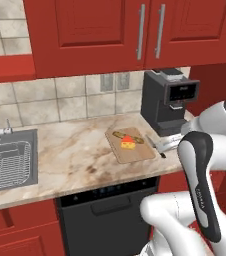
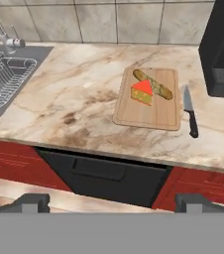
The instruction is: Retrieve the sausage and cheese from the fridge and place them on the cutting board on the counter.
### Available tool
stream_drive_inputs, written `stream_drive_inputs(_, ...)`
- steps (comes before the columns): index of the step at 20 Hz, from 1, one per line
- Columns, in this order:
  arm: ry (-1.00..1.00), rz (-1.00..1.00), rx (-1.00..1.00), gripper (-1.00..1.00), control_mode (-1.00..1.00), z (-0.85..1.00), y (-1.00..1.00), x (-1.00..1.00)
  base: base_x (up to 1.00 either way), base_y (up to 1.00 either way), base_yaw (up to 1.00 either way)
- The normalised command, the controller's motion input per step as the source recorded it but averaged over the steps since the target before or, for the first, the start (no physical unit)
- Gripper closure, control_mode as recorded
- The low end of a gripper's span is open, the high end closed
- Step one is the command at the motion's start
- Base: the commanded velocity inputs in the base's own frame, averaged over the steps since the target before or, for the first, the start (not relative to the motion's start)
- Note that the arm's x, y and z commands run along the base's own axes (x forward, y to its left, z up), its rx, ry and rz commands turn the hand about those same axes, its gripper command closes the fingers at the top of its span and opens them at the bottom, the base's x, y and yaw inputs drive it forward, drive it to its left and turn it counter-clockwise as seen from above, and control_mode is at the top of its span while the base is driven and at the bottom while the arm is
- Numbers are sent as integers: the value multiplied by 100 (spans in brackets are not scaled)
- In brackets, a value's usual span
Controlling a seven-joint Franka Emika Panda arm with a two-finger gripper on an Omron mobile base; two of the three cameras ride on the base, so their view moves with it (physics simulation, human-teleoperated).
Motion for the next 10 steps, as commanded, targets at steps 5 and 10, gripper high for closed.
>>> stream_drive_inputs(5, 0, 0, 0, -100, 100, 0, 0, 0, -84, 0, -18)
stream_drive_inputs(10, 0, 0, 0, -100, 100, 0, 0, 0, -91, 0, -12)
